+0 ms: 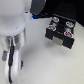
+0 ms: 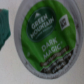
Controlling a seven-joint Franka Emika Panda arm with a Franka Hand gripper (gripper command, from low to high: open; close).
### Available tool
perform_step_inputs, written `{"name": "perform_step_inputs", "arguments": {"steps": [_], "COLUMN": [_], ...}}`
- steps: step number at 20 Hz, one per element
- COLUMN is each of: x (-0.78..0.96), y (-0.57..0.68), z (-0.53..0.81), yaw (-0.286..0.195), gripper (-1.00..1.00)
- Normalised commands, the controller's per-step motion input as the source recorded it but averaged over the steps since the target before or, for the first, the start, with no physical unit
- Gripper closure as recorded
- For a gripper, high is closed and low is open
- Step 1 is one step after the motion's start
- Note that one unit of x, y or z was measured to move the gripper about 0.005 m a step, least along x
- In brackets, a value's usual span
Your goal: Open the kcup holder, insert the kcup into the holder, and close the kcup holder
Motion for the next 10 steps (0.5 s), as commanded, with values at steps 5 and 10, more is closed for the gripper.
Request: {"name": "perform_step_inputs", "arguments": {"steps": [5, 10], "x": [0.05, 0.04], "y": [-0.01, 0.0], "z": [0.14, 0.16], "yaw": [-0.03, -0.023], "gripper": [1.0, 1.0]}}
